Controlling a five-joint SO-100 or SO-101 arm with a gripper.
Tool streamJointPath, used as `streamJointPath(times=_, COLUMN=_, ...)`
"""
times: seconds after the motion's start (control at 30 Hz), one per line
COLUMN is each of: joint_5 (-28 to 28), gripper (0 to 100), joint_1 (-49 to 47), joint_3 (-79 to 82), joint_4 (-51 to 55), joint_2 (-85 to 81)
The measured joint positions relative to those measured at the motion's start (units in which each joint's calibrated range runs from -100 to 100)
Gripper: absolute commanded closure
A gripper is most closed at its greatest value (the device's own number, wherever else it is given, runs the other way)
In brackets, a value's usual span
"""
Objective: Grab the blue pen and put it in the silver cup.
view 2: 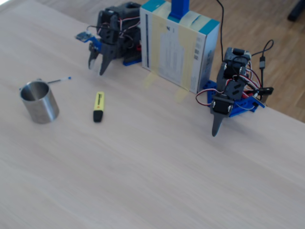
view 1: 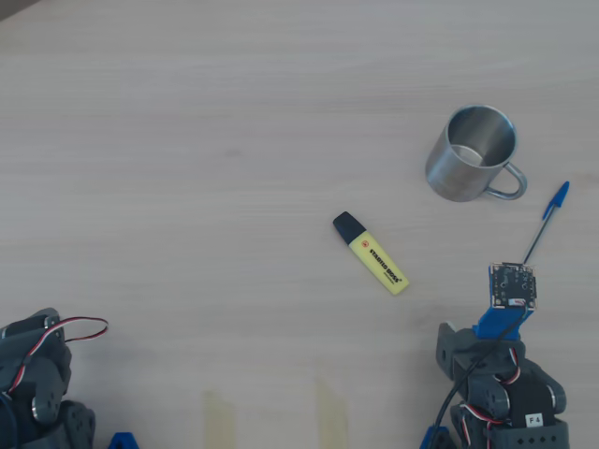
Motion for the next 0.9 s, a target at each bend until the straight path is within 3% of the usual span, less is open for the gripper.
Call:
streamJointPath(times=0.33, joint_5=-6.46, gripper=73, joint_1=-0.08, joint_3=-11.09, joint_4=1.43, joint_2=8.42)
streamJointPath(times=0.9, joint_5=-8.82, gripper=69, joint_1=2.01, joint_3=-33.90, joint_4=1.35, joint_2=24.09)
